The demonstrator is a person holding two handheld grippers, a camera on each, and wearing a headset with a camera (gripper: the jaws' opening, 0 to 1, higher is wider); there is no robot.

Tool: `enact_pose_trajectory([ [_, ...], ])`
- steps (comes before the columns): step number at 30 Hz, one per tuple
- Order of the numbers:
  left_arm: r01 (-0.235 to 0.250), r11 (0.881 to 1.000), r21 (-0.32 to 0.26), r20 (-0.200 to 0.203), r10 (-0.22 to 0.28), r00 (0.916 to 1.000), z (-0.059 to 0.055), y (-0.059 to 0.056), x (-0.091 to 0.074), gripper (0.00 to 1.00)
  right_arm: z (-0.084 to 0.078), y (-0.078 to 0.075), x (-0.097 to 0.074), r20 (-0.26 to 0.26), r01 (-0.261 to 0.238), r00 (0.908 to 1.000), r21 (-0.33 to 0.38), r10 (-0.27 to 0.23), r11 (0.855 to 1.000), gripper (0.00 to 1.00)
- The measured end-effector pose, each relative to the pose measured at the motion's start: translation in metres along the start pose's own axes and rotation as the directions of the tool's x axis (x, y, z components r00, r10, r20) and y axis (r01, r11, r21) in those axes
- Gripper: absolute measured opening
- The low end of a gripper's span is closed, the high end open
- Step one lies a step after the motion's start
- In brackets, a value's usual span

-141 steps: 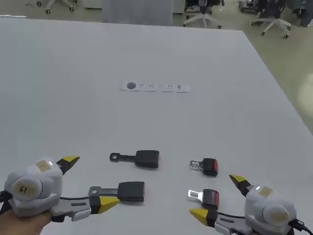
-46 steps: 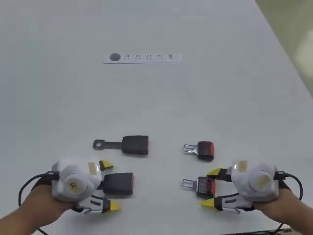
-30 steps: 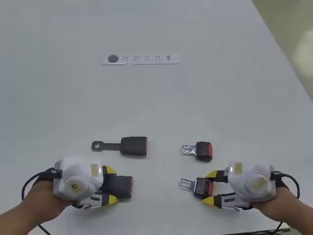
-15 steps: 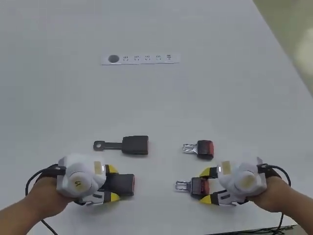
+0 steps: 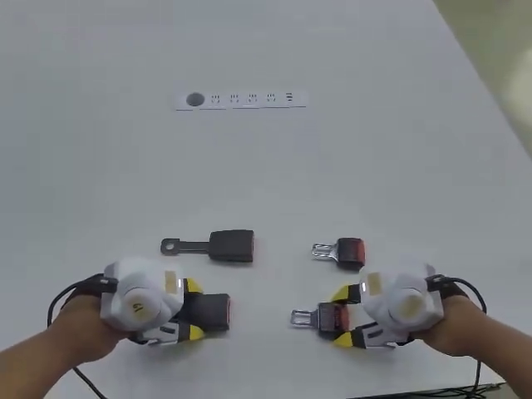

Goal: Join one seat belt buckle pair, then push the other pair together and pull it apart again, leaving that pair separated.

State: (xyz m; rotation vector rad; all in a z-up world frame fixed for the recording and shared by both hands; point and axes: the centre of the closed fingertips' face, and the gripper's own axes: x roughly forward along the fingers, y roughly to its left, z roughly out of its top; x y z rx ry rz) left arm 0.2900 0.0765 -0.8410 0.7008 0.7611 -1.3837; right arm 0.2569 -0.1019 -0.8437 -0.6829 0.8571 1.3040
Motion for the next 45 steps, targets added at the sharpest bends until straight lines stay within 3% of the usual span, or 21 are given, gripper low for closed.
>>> enact_pose_trajectory([
  [24,0.016,1.000,0.019,-0.025,-0.016,0.9996,0.000,0.000,0.001,0.36,0.058,-0.002,0.034,0.125,0.013,0.9920,0.044,-0.019,0.999,0.34],
  [35,0.019,1.000,0.022,-0.027,-0.018,0.9995,0.001,0.000,0.001,0.36,0.080,-0.003,0.048,0.130,0.006,0.9914,0.038,-0.011,0.999,0.34],
  [45,0.025,0.999,0.032,-0.024,-0.024,0.9994,0.000,0.000,0.001,0.36,0.080,-0.003,0.048,0.124,-0.003,0.9923,0.024,-0.001,1.000,0.34],
])
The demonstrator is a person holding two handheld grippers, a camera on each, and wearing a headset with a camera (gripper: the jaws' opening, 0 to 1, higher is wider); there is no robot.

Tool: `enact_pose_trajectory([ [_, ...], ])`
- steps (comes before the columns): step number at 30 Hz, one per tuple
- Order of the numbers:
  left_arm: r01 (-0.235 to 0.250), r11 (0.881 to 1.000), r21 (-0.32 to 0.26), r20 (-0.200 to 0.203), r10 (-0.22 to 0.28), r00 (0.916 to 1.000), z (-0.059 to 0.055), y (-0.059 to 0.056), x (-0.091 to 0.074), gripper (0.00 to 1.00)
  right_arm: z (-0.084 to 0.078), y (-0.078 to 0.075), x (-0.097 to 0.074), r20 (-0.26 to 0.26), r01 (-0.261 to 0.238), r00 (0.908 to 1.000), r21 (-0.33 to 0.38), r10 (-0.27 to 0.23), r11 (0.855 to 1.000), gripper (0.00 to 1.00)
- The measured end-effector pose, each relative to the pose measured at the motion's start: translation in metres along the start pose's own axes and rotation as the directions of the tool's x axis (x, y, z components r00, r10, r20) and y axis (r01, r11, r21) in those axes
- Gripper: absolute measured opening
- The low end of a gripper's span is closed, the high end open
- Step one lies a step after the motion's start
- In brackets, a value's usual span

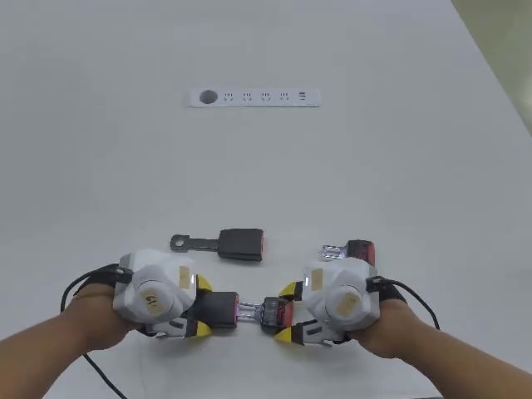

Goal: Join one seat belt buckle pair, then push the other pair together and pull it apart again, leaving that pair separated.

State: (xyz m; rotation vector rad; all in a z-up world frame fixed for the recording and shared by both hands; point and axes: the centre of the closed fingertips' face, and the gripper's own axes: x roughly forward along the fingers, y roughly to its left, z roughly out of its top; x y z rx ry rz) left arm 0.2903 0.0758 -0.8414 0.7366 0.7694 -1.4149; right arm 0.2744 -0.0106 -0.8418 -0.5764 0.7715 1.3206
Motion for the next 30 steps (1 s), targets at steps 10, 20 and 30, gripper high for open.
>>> enact_pose_trajectory([
  [10,0.009,1.000,0.014,-0.004,-0.008,1.0000,0.001,-0.001,0.001,0.36,0.010,0.003,0.009,-0.002,-0.020,0.9998,-0.015,0.020,1.000,0.34],
  [20,0.021,0.999,0.036,0.010,-0.022,0.9997,0.001,-0.002,0.000,0.35,0.015,0.003,0.013,-0.004,-0.027,0.9996,-0.007,0.027,1.000,0.33],
  [30,0.035,0.998,0.051,0.005,-0.035,0.9994,0.000,-0.003,0.000,0.34,0.021,0.001,0.017,-0.021,-0.028,0.9994,-0.001,0.028,1.000,0.33],
])
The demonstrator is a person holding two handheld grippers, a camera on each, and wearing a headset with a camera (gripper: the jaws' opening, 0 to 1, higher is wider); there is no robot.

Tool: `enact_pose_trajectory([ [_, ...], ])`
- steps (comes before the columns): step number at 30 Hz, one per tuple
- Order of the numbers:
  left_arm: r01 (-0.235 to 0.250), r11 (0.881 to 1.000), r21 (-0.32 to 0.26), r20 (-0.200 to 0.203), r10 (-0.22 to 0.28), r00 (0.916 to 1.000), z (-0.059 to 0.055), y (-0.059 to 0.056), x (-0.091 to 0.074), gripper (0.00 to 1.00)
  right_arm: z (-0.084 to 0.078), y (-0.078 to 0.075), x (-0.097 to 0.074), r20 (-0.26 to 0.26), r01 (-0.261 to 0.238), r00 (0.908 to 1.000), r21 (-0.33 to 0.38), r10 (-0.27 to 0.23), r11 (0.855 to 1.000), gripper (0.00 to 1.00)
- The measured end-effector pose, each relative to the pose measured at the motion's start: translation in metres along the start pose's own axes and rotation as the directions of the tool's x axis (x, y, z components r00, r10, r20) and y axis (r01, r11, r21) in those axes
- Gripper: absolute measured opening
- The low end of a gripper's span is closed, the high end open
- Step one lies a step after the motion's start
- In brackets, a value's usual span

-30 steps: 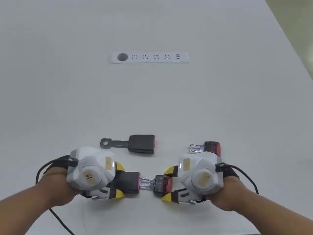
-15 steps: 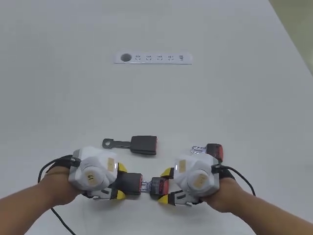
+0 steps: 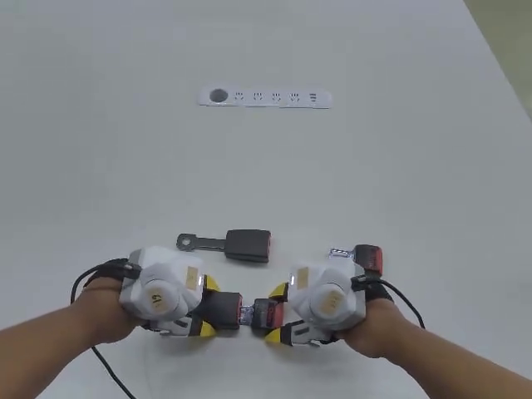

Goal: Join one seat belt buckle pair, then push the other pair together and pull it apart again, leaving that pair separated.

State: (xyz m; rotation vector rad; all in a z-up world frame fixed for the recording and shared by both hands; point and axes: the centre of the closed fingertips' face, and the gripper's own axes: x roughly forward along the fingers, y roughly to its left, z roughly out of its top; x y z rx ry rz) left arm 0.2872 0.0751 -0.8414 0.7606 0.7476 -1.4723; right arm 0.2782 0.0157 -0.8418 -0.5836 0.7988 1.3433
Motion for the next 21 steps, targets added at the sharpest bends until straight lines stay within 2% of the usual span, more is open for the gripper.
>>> enact_pose_trajectory([
  [4,0.008,1.000,0.012,-0.007,-0.007,0.9999,0.000,0.000,0.001,0.34,0.000,0.000,0.001,-0.005,0.004,1.0000,0.010,-0.004,1.000,0.33],
  [5,0.008,1.000,0.015,-0.009,-0.008,0.9999,0.000,0.000,0.001,0.34,0.005,0.002,0.004,0.019,0.000,0.9998,0.034,0.000,0.999,0.33],
  [7,0.009,1.000,0.016,-0.011,-0.009,0.9999,0.000,-0.001,0.001,0.34,0.011,0.003,0.009,0.015,0.015,0.9998,0.011,-0.015,1.000,0.33],
  [8,0.010,1.000,0.016,-0.012,-0.009,0.9999,0.000,-0.001,0.001,0.34,0.012,0.002,0.010,0.010,0.016,0.9998,0.021,-0.016,1.000,0.33],
  [9,0.011,1.000,0.015,-0.016,-0.011,0.9998,-0.001,-0.002,0.000,0.34,0.010,0.001,0.008,-0.013,0.013,0.9998,0.025,-0.013,1.000,0.33],
  [21,0.016,1.000,0.023,-0.017,-0.015,0.9997,0.000,-0.002,0.001,0.34,0.008,0.002,0.008,-0.010,0.012,0.9999,0.015,-0.012,1.000,0.33],
])
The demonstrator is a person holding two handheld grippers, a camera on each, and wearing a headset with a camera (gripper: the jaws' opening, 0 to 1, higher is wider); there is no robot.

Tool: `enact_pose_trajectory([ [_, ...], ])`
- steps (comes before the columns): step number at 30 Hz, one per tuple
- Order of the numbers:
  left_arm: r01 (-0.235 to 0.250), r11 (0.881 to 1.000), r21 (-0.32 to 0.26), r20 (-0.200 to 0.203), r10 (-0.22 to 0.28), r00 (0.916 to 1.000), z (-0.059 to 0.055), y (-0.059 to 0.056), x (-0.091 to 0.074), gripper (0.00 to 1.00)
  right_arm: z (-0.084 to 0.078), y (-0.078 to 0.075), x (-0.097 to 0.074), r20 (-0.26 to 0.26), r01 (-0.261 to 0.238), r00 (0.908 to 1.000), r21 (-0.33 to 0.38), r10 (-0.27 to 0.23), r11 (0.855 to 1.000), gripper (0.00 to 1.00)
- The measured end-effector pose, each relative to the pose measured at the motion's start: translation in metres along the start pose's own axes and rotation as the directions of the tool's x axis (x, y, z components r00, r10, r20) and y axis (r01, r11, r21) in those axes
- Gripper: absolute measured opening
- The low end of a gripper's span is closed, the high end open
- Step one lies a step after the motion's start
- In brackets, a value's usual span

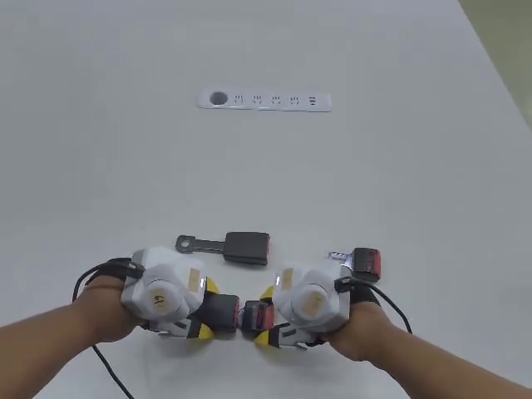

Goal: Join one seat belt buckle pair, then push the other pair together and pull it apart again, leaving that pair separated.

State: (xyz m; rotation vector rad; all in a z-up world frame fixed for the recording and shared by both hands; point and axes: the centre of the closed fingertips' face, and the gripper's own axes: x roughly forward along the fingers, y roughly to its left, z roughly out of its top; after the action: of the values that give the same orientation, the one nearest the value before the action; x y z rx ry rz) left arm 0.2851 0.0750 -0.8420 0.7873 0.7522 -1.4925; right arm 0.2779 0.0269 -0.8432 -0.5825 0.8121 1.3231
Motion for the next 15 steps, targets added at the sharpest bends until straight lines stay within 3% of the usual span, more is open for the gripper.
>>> enact_pose_trajectory([
  [7,0.005,1.000,0.003,0.005,-0.005,1.0000,-0.0002,0.0003,-0.0005,0.35,-0.0013,0.0014,-0.0017,0.047,0.011,0.9988,0.024,-0.012,1.000,0.33],
  [15,0.021,1.000,0.010,0.037,-0.022,0.9991,-0.0012,0.0015,-0.0023,0.34,-0.0008,0.0030,-0.0033,0.114,0.034,0.9928,0.033,-0.038,0.999,0.33],
])
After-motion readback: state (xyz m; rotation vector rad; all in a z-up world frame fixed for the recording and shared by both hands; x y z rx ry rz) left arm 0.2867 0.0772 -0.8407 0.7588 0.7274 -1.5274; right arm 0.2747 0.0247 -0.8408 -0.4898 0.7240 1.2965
